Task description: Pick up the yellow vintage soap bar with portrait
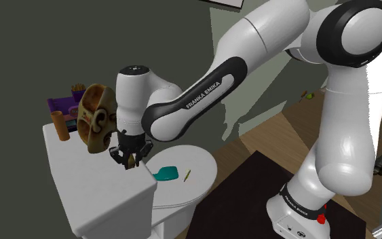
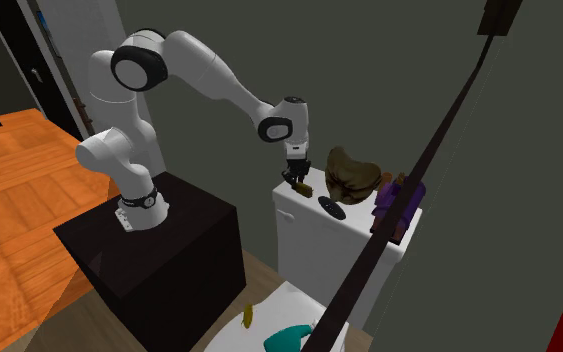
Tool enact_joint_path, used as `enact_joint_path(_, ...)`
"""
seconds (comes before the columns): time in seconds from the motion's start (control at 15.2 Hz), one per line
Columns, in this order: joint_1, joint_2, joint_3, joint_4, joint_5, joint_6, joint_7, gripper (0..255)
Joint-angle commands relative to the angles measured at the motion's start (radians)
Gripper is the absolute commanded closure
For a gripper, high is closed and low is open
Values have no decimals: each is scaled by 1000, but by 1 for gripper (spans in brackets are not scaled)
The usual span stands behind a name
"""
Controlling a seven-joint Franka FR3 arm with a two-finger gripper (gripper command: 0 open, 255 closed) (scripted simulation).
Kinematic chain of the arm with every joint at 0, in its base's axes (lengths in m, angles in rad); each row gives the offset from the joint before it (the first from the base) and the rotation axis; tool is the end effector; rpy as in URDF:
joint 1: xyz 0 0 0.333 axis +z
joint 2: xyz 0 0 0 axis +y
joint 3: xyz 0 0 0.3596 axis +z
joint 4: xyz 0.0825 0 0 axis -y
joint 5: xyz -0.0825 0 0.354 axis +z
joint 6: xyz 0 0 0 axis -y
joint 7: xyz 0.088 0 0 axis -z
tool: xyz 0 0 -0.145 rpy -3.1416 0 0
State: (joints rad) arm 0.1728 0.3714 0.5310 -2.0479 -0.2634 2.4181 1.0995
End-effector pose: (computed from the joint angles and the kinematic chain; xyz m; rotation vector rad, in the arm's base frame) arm 0.4663 0.3675 0.3097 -3.0668 0.3665 -0.0555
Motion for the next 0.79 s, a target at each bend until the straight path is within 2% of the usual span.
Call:
enact_joint_path(0.0,0,0,0,0,0,0,0,255)
enact_joint_path(0.13,-1,-2,0,-3,1,1,-1,255)
enact_joint_path(0.73,-28,-84,35,23,68,-94,-45,255)
